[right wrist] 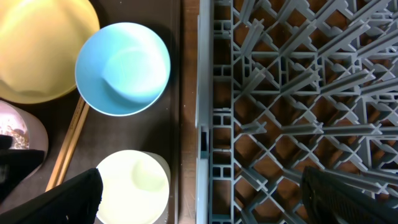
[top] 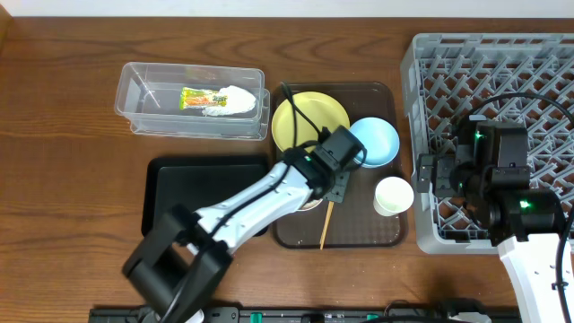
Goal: Sort waste into correct bins and load items into the dishwasher rack
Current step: 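Grasp the pink rice bowl rim with the left gripper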
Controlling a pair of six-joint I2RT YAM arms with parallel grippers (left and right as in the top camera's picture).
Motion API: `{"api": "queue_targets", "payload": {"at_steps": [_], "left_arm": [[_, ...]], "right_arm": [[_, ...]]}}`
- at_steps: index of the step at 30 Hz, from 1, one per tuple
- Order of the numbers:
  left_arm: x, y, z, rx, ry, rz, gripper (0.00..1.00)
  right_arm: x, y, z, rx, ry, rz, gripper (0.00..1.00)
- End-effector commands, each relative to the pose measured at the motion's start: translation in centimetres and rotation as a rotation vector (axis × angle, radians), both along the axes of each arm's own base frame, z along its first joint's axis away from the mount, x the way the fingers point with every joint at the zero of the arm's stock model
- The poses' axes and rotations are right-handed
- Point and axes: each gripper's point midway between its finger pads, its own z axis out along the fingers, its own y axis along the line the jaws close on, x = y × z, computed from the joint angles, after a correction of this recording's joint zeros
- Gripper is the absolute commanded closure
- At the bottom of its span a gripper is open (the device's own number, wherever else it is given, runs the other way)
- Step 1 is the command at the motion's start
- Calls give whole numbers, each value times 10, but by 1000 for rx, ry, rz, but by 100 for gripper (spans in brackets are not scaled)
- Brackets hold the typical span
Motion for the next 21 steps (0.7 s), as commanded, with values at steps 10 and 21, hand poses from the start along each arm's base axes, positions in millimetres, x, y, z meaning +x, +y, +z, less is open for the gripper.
{"api": "queue_targets", "payload": {"at_steps": [10,21], "left_arm": [[-1,9,-32,76,18,21,71],[-8,7,-38,94,39,3,92]], "right_arm": [[1,4,8,0,-15,19,1],[0,3,7,0,-13,19,1]]}}
